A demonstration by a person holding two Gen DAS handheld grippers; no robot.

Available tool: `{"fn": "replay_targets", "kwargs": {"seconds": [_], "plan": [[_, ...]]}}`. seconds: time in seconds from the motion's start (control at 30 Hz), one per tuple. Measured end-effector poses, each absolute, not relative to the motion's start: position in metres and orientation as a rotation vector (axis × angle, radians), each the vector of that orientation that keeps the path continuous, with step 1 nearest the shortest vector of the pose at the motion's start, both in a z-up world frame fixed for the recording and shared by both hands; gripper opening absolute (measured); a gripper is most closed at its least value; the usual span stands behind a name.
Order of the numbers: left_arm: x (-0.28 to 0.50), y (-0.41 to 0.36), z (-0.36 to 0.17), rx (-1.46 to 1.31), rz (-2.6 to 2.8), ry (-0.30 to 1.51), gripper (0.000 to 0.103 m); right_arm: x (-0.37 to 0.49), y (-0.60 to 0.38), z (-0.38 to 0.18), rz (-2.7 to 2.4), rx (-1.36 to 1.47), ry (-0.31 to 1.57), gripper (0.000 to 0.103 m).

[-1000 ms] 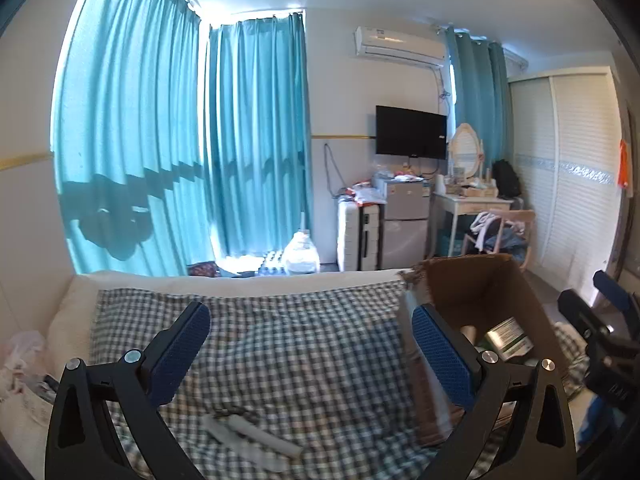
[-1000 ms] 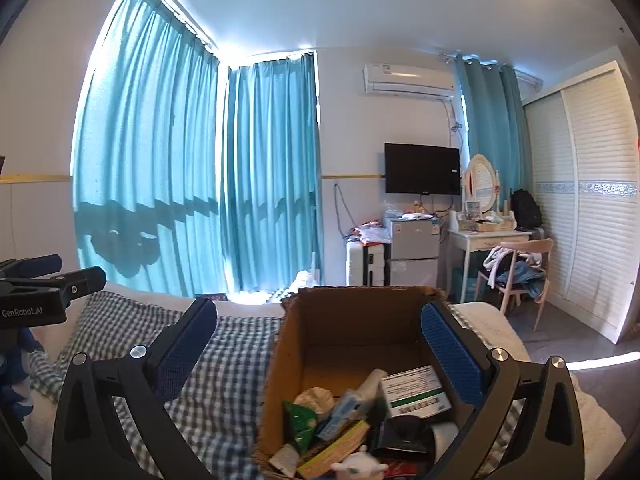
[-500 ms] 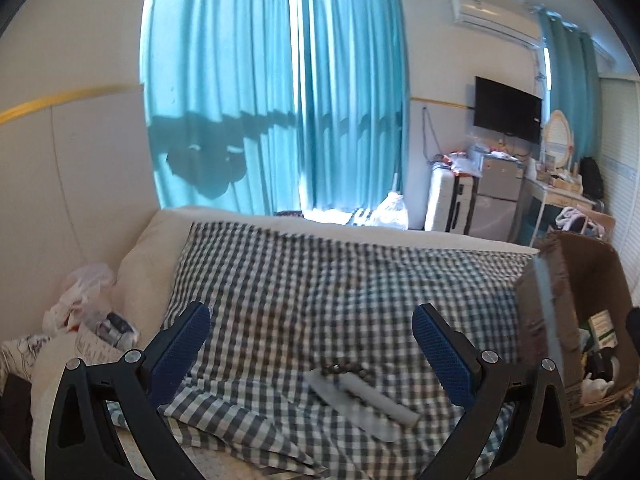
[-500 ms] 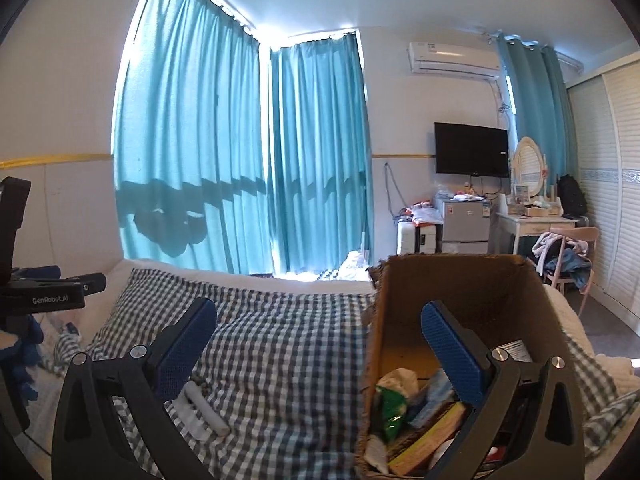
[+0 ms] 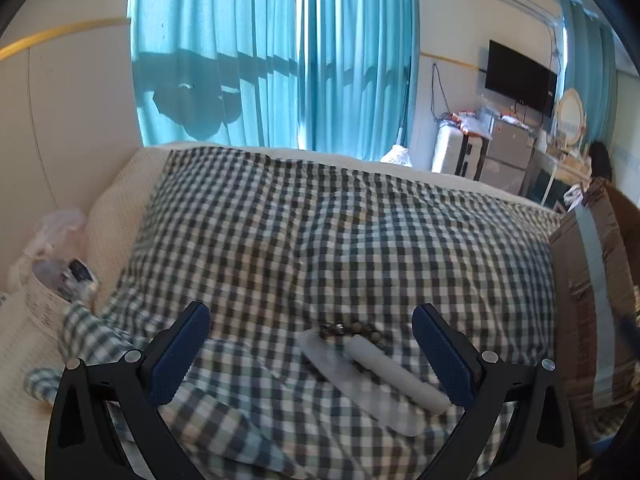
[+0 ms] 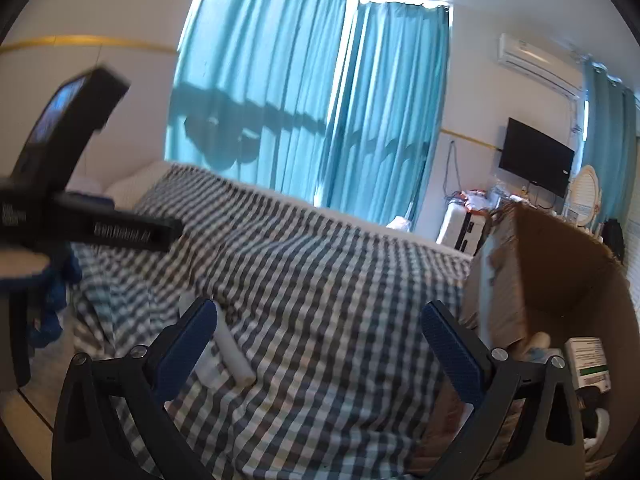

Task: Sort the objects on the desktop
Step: 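Move both open tools back to the remaining items on the blanket, then grasp the white comb with the left tool while the right tool grasps the white cylinder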

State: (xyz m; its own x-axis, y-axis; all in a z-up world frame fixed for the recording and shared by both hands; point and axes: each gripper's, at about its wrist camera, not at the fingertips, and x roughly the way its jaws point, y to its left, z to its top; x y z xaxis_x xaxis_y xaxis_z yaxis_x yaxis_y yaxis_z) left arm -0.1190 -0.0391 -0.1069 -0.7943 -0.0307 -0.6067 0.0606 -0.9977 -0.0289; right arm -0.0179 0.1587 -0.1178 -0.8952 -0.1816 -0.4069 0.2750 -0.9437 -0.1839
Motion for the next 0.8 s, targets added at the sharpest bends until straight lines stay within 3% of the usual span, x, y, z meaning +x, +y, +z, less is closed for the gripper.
{"fn": "replay_targets", "kwargs": {"seconds": [0.1,0.27,0.37,0.4,0.43,0.8], "plan": [[-0.124,-0.035,-0.116,1.026,-2.965,0.151,0.103,-0.023,0.153,-0.138,-2.763,0.618,0.333,0.098],[-0.141,-0.028,-0.145,1.162,-2.937,0.15,0.102,-0.043,0.149,-0.17,-2.682,0.741,0.351,0.082],[-0.151,-0.031,-0.166,1.231,-2.866,0.186,0.102,-0.052,0.149,-0.186,-2.632,0.777,0.362,0.062],[-0.154,-0.034,-0.172,1.263,-2.857,0.208,0.102,-0.054,0.149,-0.191,-2.609,0.799,0.36,0.049],[-0.157,-0.036,-0.179,1.294,-2.839,0.22,0.102,-0.055,0.147,-0.194,-2.593,0.809,0.366,0.042],[-0.165,-0.042,-0.227,1.477,-2.685,0.183,0.099,-0.077,0.118,-0.224,-2.47,0.895,0.369,0.039]]}}
